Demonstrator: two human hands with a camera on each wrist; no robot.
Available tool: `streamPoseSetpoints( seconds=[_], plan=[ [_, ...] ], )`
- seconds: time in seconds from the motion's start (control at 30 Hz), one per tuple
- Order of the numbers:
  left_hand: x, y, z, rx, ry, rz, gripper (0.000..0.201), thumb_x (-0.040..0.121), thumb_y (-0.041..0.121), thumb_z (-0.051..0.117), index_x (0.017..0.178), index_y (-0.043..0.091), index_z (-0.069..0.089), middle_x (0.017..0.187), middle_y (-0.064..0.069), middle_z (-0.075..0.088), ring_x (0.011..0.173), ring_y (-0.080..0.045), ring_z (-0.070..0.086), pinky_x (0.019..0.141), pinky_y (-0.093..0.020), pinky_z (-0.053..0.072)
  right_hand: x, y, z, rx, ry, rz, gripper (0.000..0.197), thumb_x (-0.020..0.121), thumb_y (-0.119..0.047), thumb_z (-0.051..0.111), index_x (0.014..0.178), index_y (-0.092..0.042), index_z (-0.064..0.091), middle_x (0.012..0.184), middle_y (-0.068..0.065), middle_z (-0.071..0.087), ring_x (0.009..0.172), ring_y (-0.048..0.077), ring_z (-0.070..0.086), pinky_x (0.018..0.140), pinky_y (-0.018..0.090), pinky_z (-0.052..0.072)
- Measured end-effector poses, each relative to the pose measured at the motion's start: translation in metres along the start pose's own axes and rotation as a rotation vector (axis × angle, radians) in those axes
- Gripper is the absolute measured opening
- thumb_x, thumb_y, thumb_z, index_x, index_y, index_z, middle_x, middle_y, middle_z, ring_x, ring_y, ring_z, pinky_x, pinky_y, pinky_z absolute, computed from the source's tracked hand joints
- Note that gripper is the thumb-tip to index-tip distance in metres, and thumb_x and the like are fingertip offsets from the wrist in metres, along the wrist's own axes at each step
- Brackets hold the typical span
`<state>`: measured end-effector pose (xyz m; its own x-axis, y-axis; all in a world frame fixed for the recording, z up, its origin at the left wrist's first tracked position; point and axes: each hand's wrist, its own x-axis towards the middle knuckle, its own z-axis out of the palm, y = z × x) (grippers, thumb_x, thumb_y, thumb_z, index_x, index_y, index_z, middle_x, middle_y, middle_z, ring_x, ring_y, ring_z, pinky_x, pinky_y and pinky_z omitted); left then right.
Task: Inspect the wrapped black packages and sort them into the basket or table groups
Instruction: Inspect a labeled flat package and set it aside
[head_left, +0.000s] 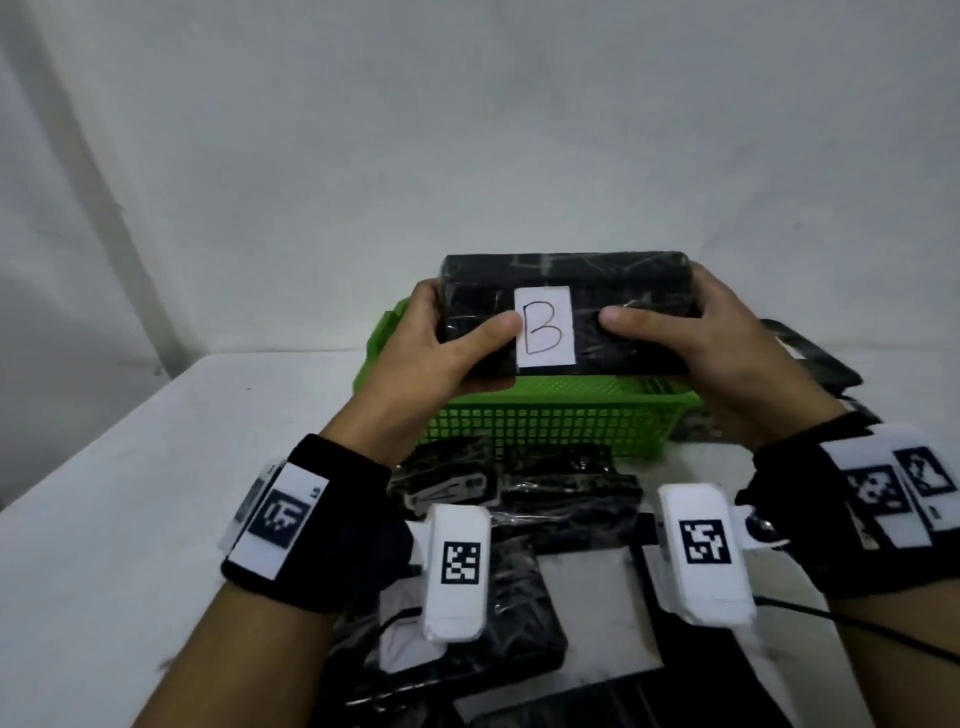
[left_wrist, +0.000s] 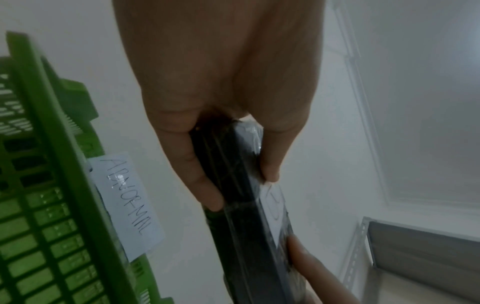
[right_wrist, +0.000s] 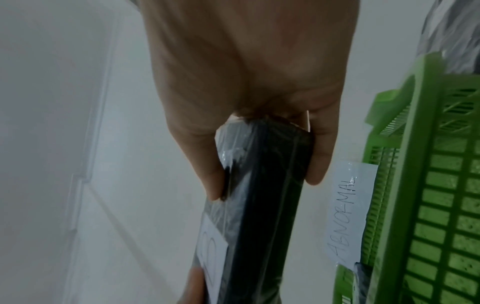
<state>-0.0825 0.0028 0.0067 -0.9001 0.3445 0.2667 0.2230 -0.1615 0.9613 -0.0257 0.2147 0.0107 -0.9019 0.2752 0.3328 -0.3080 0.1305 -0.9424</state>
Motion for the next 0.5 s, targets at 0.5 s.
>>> streamPoseSetpoints(
  seconds=[0.5],
  plan=[
    [-0.007,-0.012,0.002,0.111,0.097,0.072,0.063,0.066,0.038,0.086,0.119,0.019,0.058,0.1,0.002,0.071,0.073,-0.009,0.068,0.047,-0.022,0.043,-0.004,0.002,0.004,0.02,0.057,0.048,0.051,0.074,-0.022,0.085,0.12,-0.013,0.065,0.098,-0.002,0.076,0.077,0.012,0.076,0.053,0.026,0.055]
  ],
)
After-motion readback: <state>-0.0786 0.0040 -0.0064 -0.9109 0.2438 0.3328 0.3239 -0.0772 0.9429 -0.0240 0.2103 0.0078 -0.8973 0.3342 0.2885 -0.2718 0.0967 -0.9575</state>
